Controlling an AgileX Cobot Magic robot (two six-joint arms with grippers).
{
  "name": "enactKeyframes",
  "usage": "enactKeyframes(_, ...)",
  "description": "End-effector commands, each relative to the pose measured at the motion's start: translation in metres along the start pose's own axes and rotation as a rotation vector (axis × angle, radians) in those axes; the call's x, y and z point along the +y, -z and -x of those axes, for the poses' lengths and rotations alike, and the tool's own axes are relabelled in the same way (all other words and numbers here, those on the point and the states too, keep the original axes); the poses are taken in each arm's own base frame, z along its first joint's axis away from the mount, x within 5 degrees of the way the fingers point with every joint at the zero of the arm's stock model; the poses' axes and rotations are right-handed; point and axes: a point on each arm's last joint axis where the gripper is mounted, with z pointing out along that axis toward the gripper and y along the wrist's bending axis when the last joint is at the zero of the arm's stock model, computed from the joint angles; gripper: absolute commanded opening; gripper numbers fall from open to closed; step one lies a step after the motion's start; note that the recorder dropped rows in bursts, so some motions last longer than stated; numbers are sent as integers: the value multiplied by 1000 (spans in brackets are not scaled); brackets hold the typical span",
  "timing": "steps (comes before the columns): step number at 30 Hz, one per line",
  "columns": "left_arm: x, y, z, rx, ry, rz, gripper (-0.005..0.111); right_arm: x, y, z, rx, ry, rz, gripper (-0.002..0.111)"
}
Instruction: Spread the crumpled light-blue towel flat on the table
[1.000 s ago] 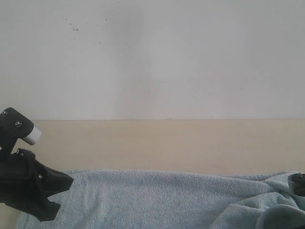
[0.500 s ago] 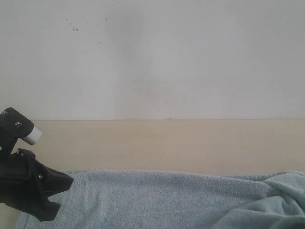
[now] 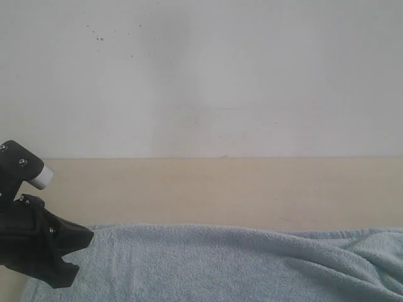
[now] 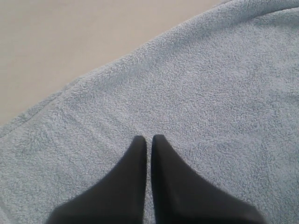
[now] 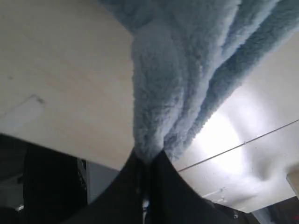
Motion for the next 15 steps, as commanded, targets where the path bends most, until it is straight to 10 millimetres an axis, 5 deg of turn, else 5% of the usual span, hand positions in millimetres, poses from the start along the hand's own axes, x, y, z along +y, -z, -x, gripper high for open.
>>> enactKeyframes(1,-2,1,-1,0,1,-15,4,-12,-13,-6,123,-30,-27,0)
enactKeyframes(4,-2,1,-1,0,1,-13,4,-27,-28,-20,192,-233,-37,0)
enactKeyframes(7,-2,1,-1,0,1,-10,4,-30,-33,-26,207,-256,-11,1)
enactKeyframes(15,-11,-1,-12,49,-30,-109,4,-31,-33,-26,208,-261,-17,59)
